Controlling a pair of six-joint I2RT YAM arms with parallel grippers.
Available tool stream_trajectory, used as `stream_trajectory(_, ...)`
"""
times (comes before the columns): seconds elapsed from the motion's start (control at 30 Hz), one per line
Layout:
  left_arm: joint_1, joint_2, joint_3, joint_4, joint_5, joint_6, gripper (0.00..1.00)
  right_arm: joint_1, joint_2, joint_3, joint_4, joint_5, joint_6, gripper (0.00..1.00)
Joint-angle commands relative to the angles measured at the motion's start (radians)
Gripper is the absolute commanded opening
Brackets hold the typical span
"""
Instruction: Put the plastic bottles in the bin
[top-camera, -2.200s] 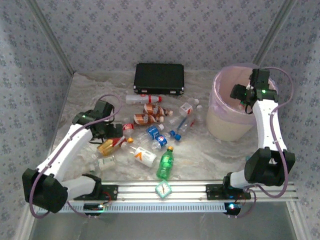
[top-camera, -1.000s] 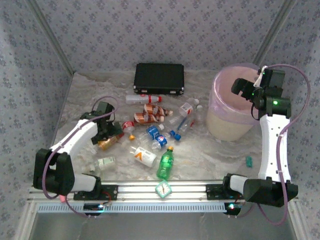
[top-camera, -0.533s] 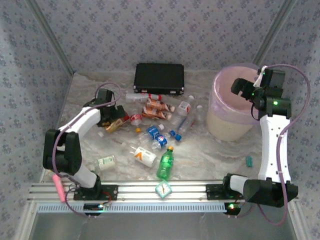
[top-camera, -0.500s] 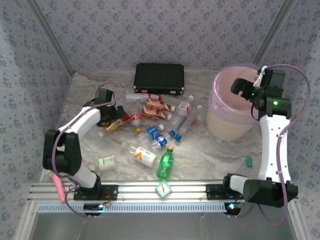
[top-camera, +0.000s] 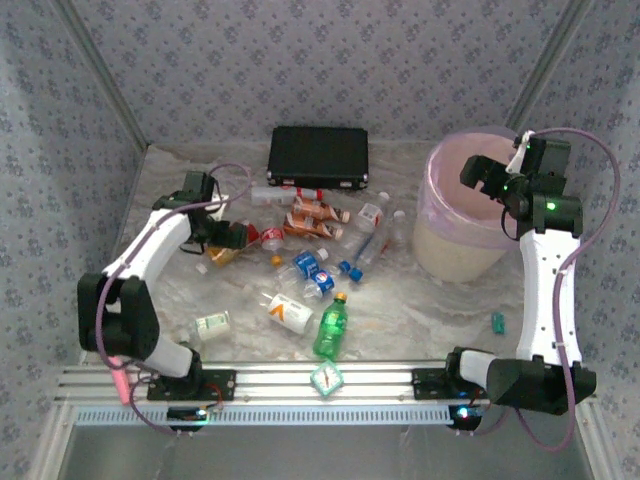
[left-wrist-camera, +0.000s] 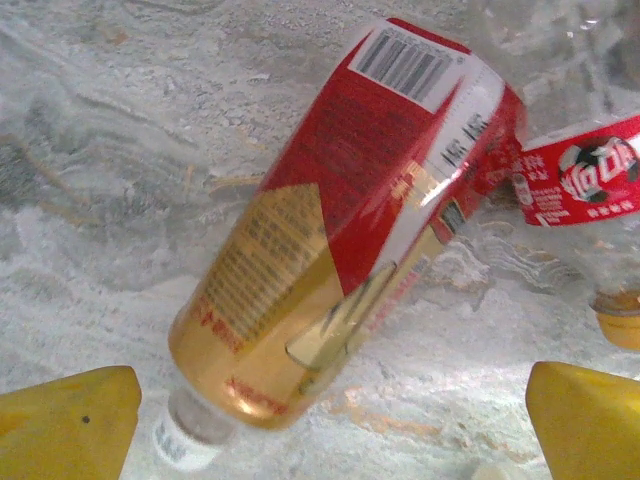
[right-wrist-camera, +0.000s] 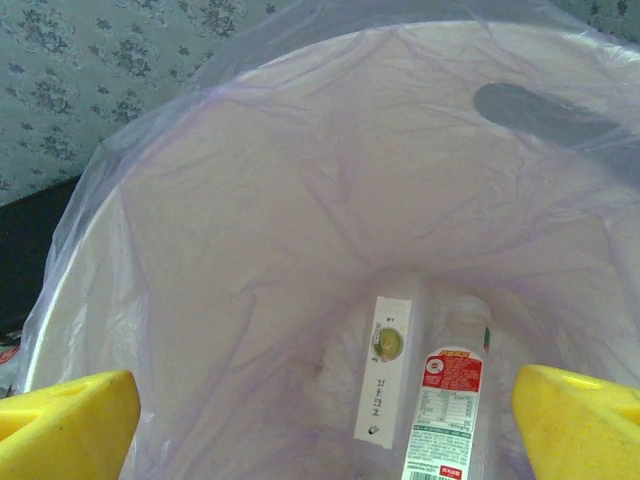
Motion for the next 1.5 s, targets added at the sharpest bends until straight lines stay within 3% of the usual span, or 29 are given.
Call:
stream_trajectory(0.0,0.041,0.08,0.058,-0.033,0.093,0.105,0.98,0.002,-0.011,0.036,-0.012,-0.024,0.009,0.98)
stream_trajectory(0.13,0.076,0.183,0.111,-0.01,0.13,0.085,0.92,0.002,-0.038,0.056,-0.03,-0.019,0.008,0.98)
stream_trajectory(0.4,0.072,0.254,0.066,0.014,0.147,0.037,0.93,-0.008,-0.07,0.069,-0.069,-0.002,-0.004,0.98)
stream_trajectory(0.57,0.067,0.261,0.018,0.052,0.115,-0.018,0.74,-0.007,-0.061,0.081,-0.069,-0.014,-0.002,0.97)
stream_trajectory(0.77,0.061,0.223,0.014,0.058,0.07,-0.052,0.6,0.01,-0.066,0.096,-0.082,-0.016,0.007,0.97)
stream_trajectory(0.87,0.059,0.206,0.026,0.056,0.063,-0.068,0.54,0.013,-0.077,0.111,-0.099,-0.027,0.011,0.97)
stream_trajectory(1.03,0.057,0.127,0.073,0.015,0.056,-0.097,0.54,0.03,-0.107,0.16,-0.127,-0.113,0.058,0.97)
stream_trajectory(1.13,0.043,0.048,0.104,0.031,0.184,-0.165,0.53,0.157,-0.143,0.161,-0.098,-0.072,0.112,0.96)
stream_trajectory(1.3,-0.048,-0.057,0.128,0.212,0.392,-0.338,0.44,0.532,-0.129,0.188,0.007,0.012,0.163,0.95)
stream_trajectory(1.47,-0.174,-0.092,0.122,0.354,0.444,-0.46,0.28,0.834,-0.012,0.205,0.05,0.207,0.144,0.94)
